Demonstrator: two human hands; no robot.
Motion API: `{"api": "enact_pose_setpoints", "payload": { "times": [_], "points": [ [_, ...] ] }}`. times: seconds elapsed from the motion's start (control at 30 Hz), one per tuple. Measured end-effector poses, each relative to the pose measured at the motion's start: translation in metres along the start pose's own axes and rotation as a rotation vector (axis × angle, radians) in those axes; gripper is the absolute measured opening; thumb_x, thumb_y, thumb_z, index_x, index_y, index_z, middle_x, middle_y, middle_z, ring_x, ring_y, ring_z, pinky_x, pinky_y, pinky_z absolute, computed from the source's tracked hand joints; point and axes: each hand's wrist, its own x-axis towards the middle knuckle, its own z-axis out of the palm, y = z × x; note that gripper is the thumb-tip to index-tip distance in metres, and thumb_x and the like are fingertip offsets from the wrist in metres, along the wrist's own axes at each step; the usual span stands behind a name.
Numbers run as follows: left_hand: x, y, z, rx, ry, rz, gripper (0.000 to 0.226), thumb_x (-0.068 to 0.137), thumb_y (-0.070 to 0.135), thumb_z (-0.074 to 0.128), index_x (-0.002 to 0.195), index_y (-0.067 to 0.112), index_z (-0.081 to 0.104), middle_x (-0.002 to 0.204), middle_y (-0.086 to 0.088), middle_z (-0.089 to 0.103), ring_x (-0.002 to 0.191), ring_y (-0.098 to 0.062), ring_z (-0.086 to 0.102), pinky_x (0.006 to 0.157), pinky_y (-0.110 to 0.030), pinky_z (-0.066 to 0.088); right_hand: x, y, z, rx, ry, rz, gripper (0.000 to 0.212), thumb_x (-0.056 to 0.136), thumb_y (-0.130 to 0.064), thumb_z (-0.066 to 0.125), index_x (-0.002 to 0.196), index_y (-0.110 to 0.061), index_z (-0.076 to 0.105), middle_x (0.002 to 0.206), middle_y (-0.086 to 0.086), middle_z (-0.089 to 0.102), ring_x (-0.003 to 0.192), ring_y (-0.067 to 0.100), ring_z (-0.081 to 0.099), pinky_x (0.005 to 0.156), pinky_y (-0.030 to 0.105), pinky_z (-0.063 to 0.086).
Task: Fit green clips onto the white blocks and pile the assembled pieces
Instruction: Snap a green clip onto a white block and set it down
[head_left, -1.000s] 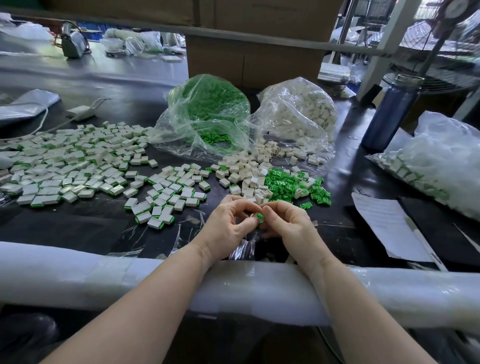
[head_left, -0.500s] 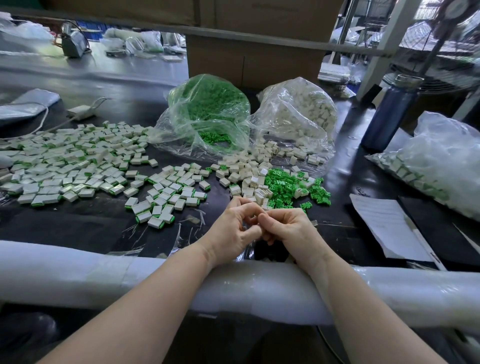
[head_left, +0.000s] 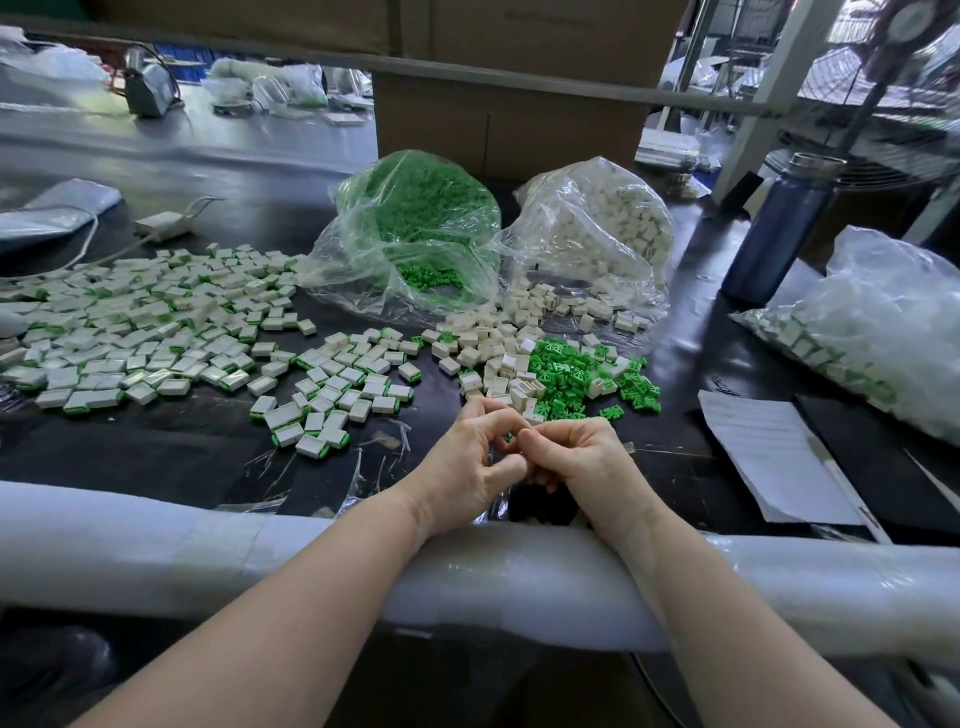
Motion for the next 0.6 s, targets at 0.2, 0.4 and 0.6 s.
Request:
{"api": "enact_pose_setpoints", "payload": {
  "times": [0.2, 0.4, 0.6],
  "points": [
    [-0.0005, -0.0009, -0.0024, -0.022, 0.057, 0.003, 0.015, 0.087, 0.003, 0.058, 0.086, 0.018, 0.059, 0.112, -0.007, 0.042, 0.088, -0.014, 0.051, 0.081, -0.022, 0.048, -0.0008, -0.0013, 0.0037, 0.07, -0.029, -0.056, 0.016, 0.086, -0.017, 0.06, 0.079, -0.008, 0.071, 0.06, -0.001, 0.065, 0.055, 0.008, 0.059, 0.052, 0.017, 0.049],
    [0.0016, -0.0043, -0.0011, -0.06, 0.142, -0.034, 0.005, 0.086, 0.007, 0.061, 0.084, 0.012, 0.062, 0.11, -0.005, 0.042, 0.082, -0.008, 0.05, 0.068, -0.01, 0.045, 0.0001, 0.0013, -0.0022, -0.084, 0.22, -0.157, 0.008, 0.079, -0.008, 0.071, 0.074, -0.015, 0.069, 0.063, -0.004, 0.067, 0.06, 0.01, 0.06, 0.056, 0.022, 0.05],
    [-0.0001, -0.0036, -0.0015, -0.012, 0.13, -0.031, 0.003, 0.086, 0.011, 0.063, 0.087, 0.009, 0.063, 0.112, -0.005, 0.043, 0.079, -0.008, 0.049, 0.069, -0.008, 0.045, -0.0005, 0.0005, 0.0005, -0.247, 0.195, -0.21, 0.015, 0.079, -0.004, 0.07, 0.07, -0.015, 0.064, 0.063, -0.007, 0.062, 0.056, -0.002, 0.054, 0.059, 0.012, 0.045]
  ]
}}
